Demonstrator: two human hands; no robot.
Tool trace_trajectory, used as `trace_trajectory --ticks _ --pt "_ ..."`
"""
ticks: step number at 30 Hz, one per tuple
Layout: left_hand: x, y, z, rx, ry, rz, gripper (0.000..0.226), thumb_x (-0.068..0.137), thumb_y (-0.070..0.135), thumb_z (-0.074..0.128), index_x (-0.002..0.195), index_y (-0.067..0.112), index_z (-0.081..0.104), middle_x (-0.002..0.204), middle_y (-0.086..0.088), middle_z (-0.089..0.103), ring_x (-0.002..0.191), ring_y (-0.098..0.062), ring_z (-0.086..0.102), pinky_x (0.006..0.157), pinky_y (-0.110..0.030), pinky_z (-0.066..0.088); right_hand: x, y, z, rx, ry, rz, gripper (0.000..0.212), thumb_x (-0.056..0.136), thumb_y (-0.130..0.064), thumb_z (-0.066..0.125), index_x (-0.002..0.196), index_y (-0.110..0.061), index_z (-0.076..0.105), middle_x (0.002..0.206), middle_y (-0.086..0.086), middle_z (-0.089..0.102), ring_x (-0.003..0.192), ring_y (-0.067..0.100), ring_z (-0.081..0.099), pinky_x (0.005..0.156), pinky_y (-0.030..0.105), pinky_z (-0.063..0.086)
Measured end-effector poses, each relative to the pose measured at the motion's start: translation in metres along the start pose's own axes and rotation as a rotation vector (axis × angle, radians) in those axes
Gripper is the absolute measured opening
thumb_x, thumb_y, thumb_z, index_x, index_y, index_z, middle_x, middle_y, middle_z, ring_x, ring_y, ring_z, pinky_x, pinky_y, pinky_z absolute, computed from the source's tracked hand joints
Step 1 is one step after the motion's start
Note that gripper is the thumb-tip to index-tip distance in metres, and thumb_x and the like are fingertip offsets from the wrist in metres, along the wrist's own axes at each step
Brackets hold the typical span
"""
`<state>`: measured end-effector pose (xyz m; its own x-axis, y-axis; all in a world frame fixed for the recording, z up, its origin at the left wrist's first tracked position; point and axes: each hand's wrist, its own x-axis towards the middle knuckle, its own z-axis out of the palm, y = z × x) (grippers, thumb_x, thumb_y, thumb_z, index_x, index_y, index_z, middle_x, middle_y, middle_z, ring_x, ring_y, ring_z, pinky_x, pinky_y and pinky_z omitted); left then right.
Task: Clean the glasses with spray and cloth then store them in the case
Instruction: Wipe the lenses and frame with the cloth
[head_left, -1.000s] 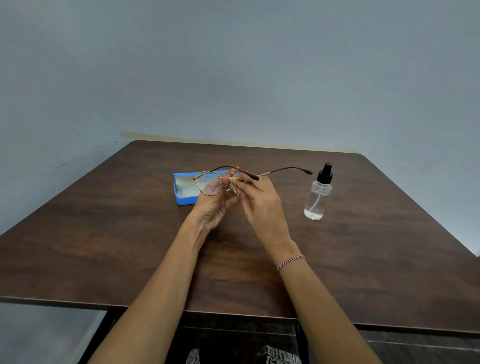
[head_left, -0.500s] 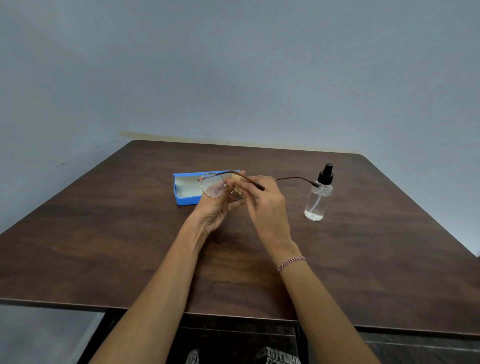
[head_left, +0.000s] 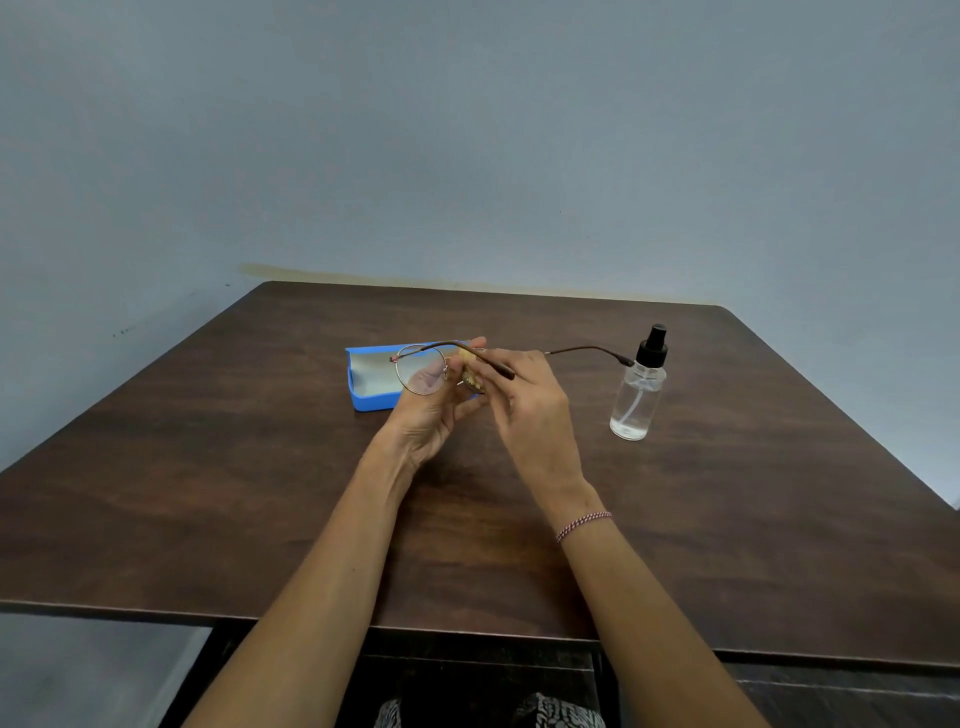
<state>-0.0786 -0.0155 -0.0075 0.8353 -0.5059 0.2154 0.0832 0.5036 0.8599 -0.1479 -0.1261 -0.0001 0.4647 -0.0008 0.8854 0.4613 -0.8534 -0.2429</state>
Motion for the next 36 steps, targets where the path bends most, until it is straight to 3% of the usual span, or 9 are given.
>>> trace_trajectory --ticks 7,12,15,21,25,27,33,36 --pt "0.002 0.002 -0.001 -0.061 0.018 0.021 0.085 0.04 0.055 0.088 0.108 0.013 0.06 0.098 -0.002 0.073 0.088 -0.011 0.069 0.067 -0.023 0.057 0.002 0.002 -0.002 -0.038 -0.02 -0.043 0.017 0.081 0.003 0.067 0.098 0.001 0.07 0.099 0.01 0.067 0.09 0.023 0.06 0.087 0.026 0.048" --pt "-0.002 0.0 0.004 -0.003 -0.001 -0.02 0.066 0.054 0.049 0.078 0.109 0.015 0.062 0.093 0.003 0.074 0.086 -0.009 0.069 0.072 -0.026 0.058 0.002 -0.004 -0.005 -0.053 0.016 0.022 0.035 0.089 -0.015 0.043 0.106 0.002 0.069 0.099 0.013 0.065 0.095 0.015 0.049 0.089 0.021 0.043" --pt "-0.002 0.001 0.005 0.006 0.013 -0.029 0.056 0.06 0.041 0.067 0.109 0.015 0.061 0.088 0.004 0.074 0.081 -0.007 0.069 0.067 -0.024 0.058 0.002 -0.002 -0.004 -0.03 0.019 0.023 0.03 0.089 -0.012 0.048 0.107 0.002 0.068 0.101 0.013 0.065 0.096 0.016 0.05 0.089 0.022 0.045" --pt "0.003 0.0 -0.006 -0.084 0.023 0.043 0.064 0.052 0.046 0.084 0.105 0.016 0.065 0.103 -0.004 0.072 0.089 -0.012 0.068 0.065 -0.021 0.057 0.001 0.003 0.0 0.041 -0.096 -0.003 0.027 0.086 -0.005 0.06 0.111 -0.002 0.068 0.112 0.01 0.064 0.101 0.017 0.051 0.096 0.016 0.039" --pt "0.002 0.003 -0.004 -0.069 0.033 0.057 0.051 0.064 0.04 0.069 0.108 0.015 0.061 0.101 -0.001 0.073 0.09 -0.012 0.069 0.064 -0.022 0.056 0.001 0.007 0.0 -0.018 -0.06 0.008 0.025 0.079 0.003 0.067 0.104 0.0 0.069 0.102 0.011 0.066 0.096 0.015 0.05 0.093 0.011 0.036" --pt "0.002 0.002 -0.002 -0.039 0.029 0.038 0.05 0.065 0.038 0.065 0.109 0.016 0.059 0.099 0.002 0.073 0.088 -0.009 0.069 0.065 -0.021 0.056 0.002 0.007 0.0 -0.034 -0.03 0.019 0.025 0.079 0.003 0.067 0.103 0.0 0.069 0.101 0.01 0.066 0.095 0.015 0.05 0.092 0.014 0.037" --pt "0.002 -0.001 0.0 -0.019 -0.015 -0.008 0.075 0.047 0.05 0.086 0.109 0.016 0.063 0.094 0.004 0.073 0.082 -0.007 0.068 0.066 -0.022 0.056 0.001 0.002 -0.001 -0.022 0.001 0.066 0.025 0.082 0.004 0.066 0.107 -0.001 0.068 0.101 0.009 0.064 0.093 0.019 0.054 0.085 0.025 0.046" --pt "0.001 0.0 0.0 -0.032 -0.022 0.009 0.071 0.049 0.048 0.084 0.108 0.016 0.063 0.091 0.004 0.073 0.08 -0.006 0.069 0.063 -0.02 0.056 0.001 0.001 0.0 -0.022 -0.026 0.016 0.026 0.082 0.005 0.064 0.107 -0.001 0.066 0.103 0.01 0.063 0.093 0.019 0.052 0.085 0.025 0.046"
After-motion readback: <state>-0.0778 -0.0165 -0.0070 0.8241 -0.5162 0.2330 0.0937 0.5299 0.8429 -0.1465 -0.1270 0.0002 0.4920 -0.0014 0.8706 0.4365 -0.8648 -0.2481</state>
